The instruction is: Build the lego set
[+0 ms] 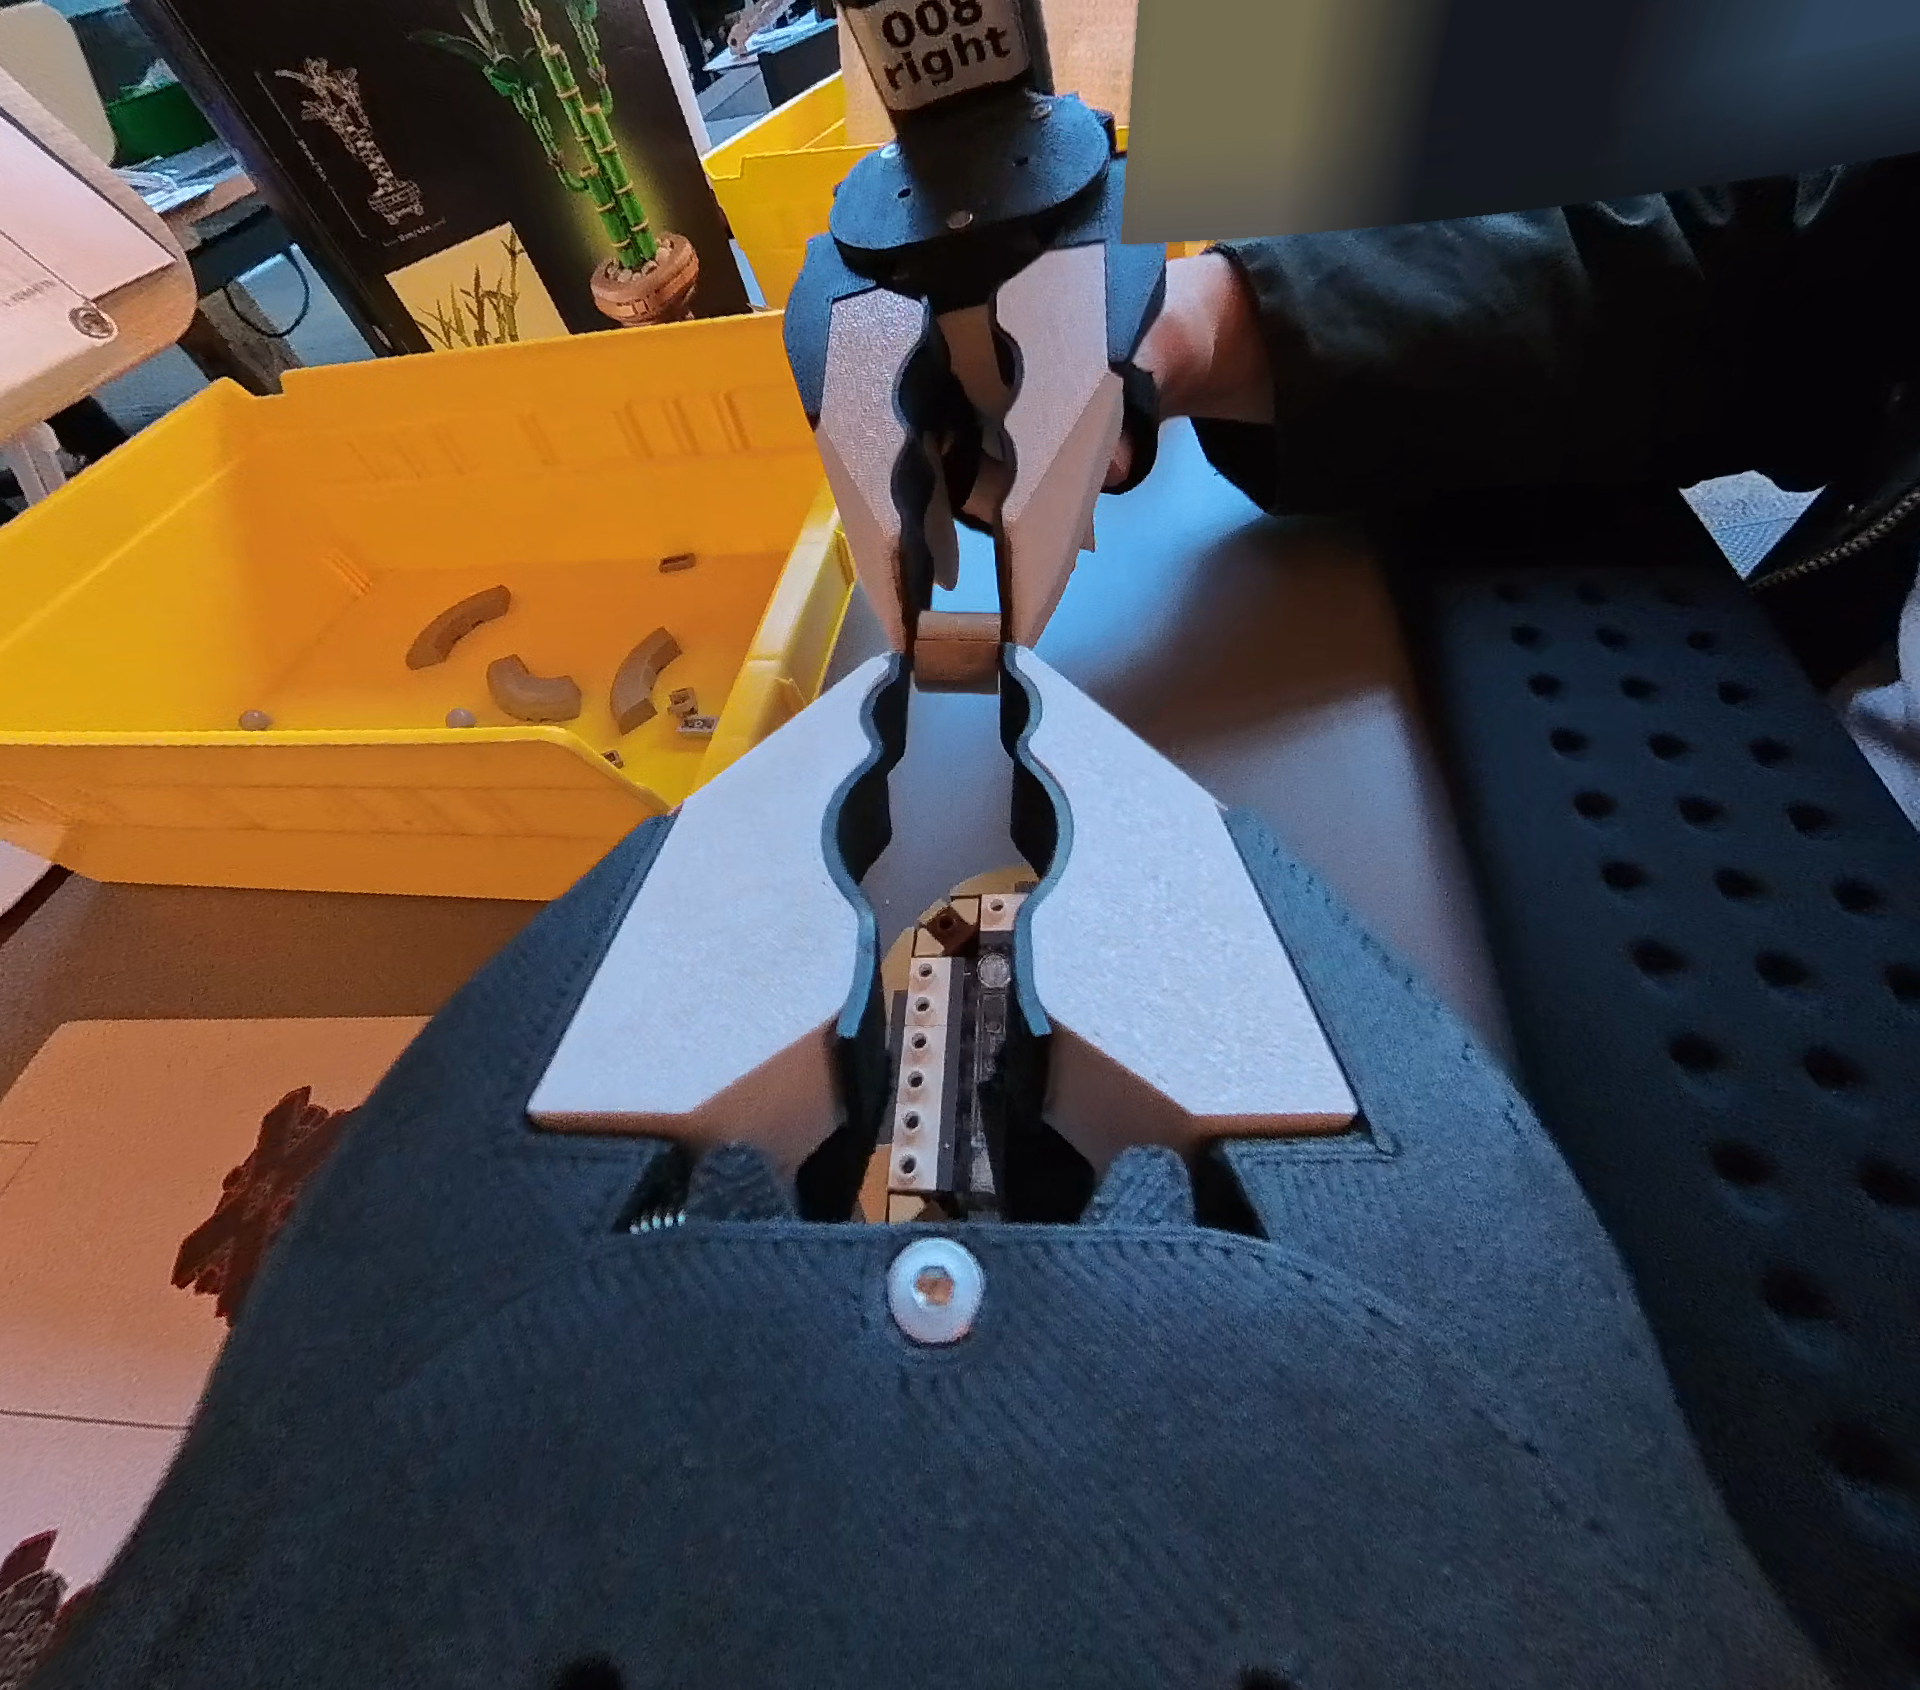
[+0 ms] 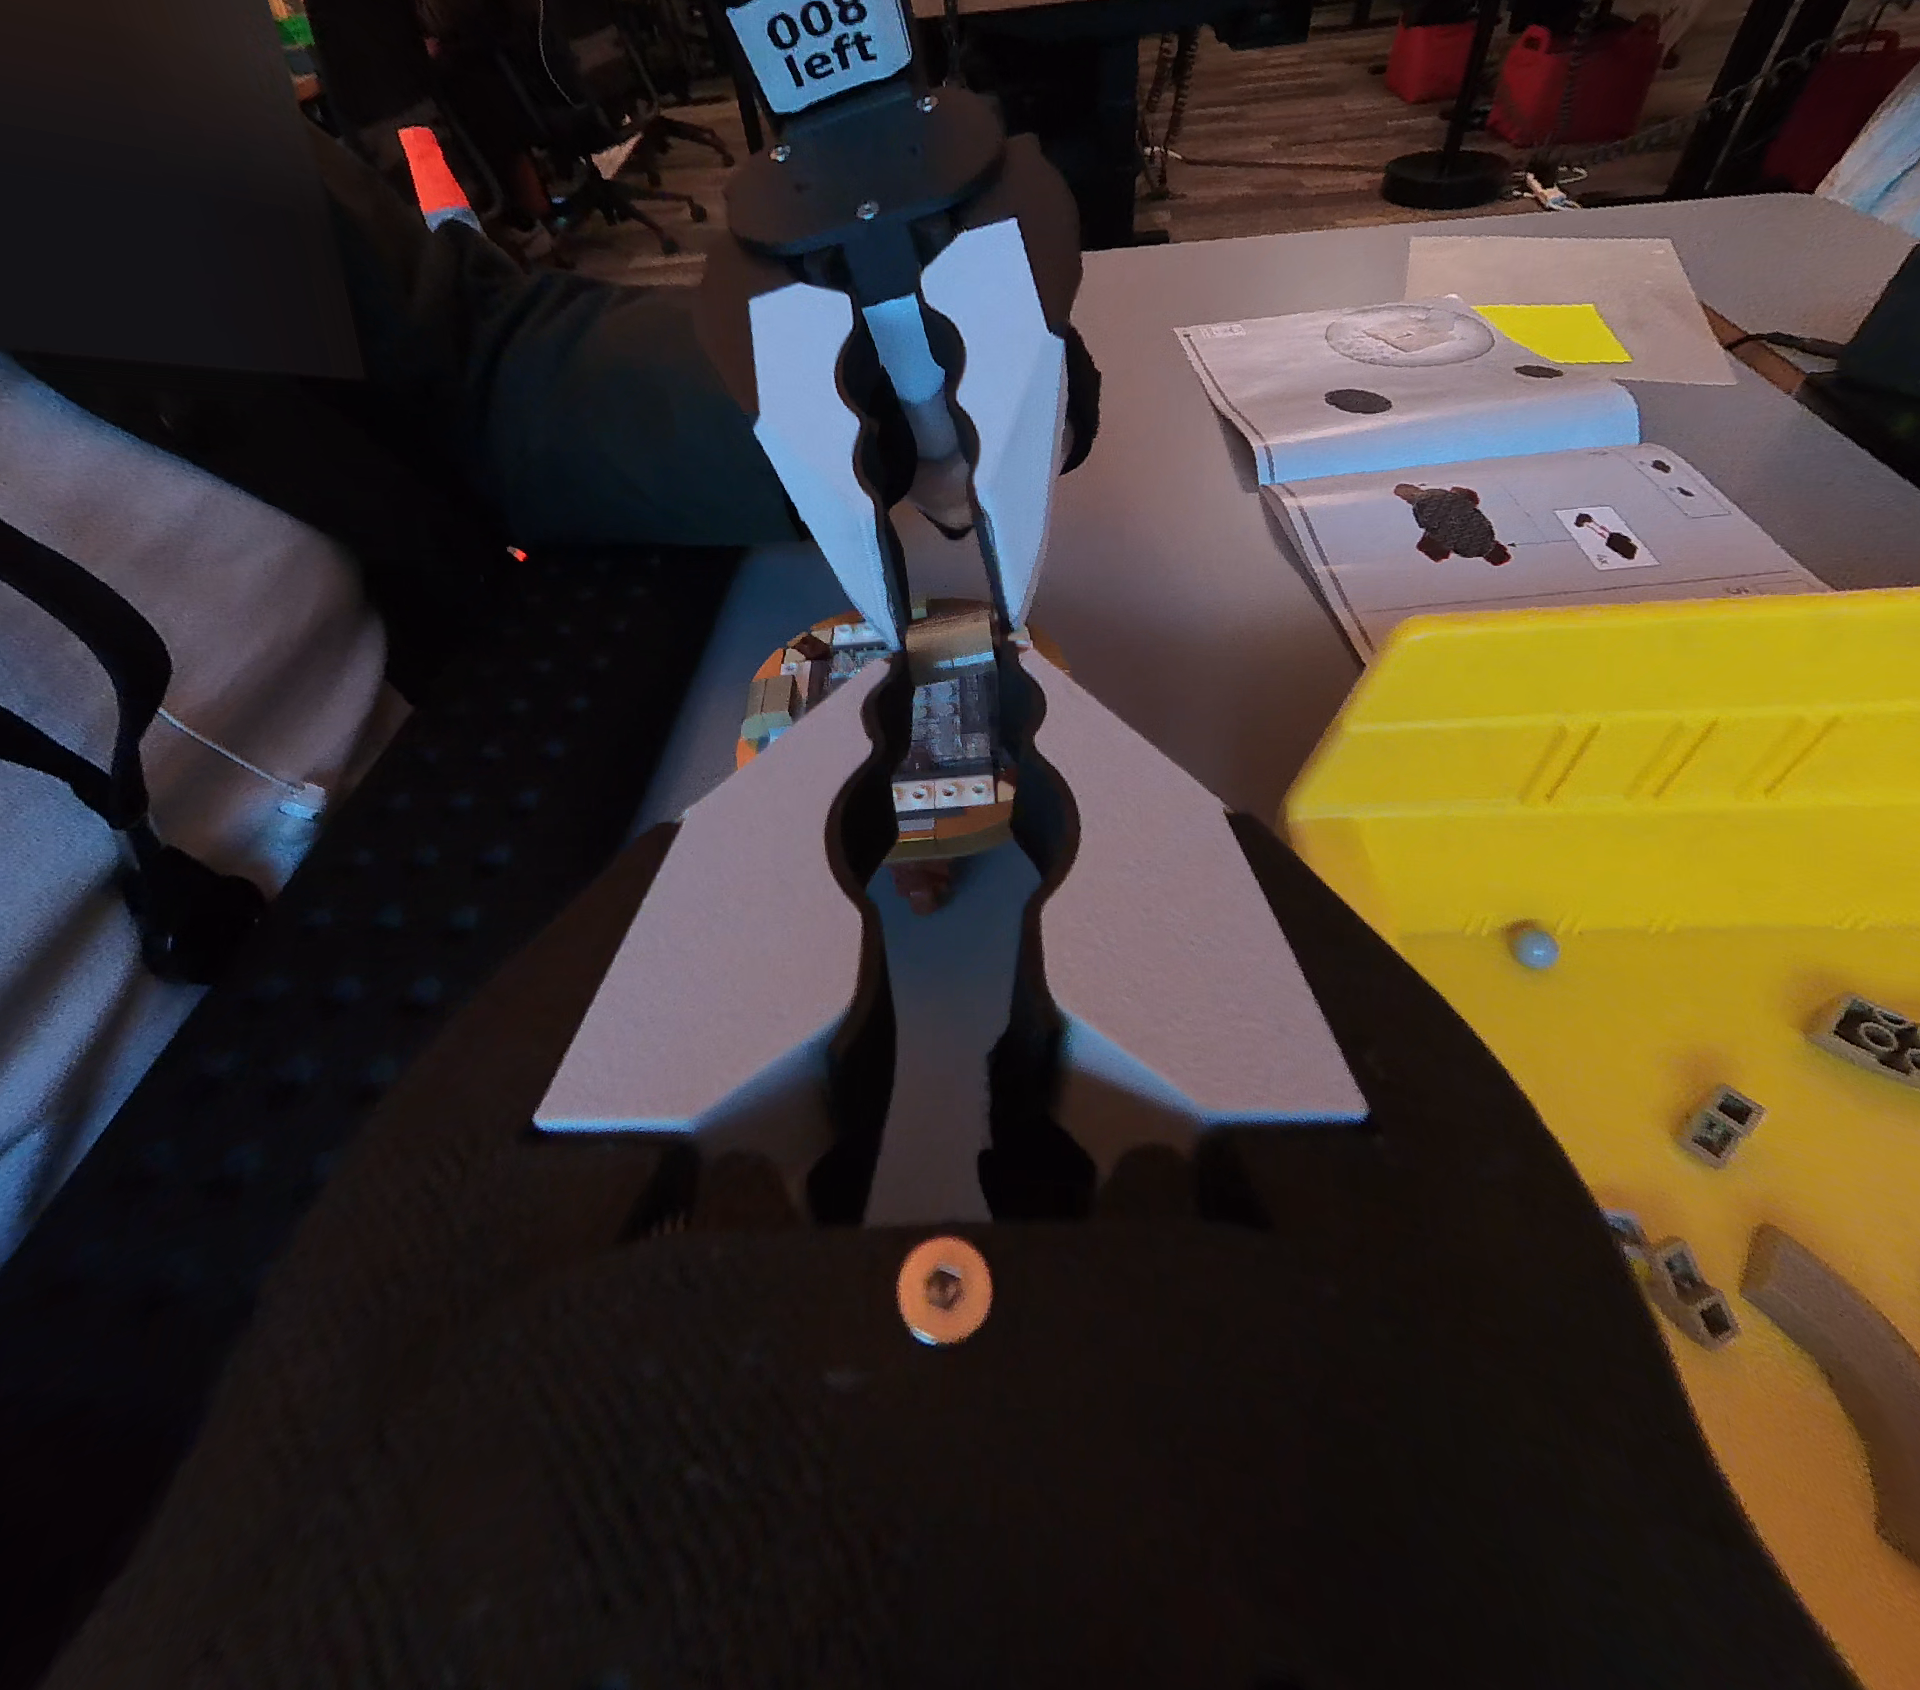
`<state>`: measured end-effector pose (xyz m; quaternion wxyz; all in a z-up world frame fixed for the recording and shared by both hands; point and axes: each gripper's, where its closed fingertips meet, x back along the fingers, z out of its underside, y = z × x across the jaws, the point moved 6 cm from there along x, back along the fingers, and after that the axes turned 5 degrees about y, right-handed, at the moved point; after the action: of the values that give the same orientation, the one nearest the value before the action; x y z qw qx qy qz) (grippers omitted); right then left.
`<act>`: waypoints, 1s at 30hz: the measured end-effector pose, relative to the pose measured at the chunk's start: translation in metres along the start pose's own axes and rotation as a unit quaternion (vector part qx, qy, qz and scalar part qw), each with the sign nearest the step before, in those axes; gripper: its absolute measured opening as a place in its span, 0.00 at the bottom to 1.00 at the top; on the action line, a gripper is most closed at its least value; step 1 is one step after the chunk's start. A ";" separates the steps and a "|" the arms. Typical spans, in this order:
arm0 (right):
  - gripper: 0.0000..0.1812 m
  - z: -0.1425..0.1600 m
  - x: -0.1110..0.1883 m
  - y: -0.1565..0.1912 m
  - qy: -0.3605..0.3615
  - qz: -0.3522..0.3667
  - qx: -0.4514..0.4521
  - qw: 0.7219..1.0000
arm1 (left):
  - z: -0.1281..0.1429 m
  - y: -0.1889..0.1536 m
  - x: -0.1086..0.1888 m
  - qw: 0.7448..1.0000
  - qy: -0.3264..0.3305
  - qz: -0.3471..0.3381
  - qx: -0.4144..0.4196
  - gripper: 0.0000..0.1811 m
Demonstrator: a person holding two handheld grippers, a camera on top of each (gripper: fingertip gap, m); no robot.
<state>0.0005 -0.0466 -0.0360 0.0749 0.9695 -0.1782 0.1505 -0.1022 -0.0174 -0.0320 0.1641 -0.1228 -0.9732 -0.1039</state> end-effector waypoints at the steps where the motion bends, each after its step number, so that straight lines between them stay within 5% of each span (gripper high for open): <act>1: 0.08 0.001 -0.001 0.000 0.006 0.003 0.003 1.000 | 0.000 0.000 0.000 1.000 0.002 -0.003 -0.001 0.10; 12: 0.08 -0.001 -0.002 0.003 0.007 0.025 0.034 0.999 | -0.001 -0.002 0.001 1.000 0.006 0.012 -0.004 0.08; 24: 0.07 -0.013 0.004 0.021 -0.009 -0.018 0.077 0.997 | -0.015 -0.007 0.009 0.985 -0.042 0.131 0.100 0.07; 27: 0.08 -0.009 0.002 0.021 0.019 0.005 0.102 0.995 | -0.023 -0.002 0.021 0.972 -0.093 0.165 0.142 0.00; 30: 0.08 -0.015 0.007 0.018 -0.011 0.004 0.072 0.997 | -0.020 0.000 0.023 0.985 -0.085 0.118 0.096 0.00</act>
<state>-0.0044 -0.0626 -0.0180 0.0028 0.9732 -0.1719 0.1527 -0.1170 -0.0173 -0.0052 0.1031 -0.2285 -0.9679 0.0205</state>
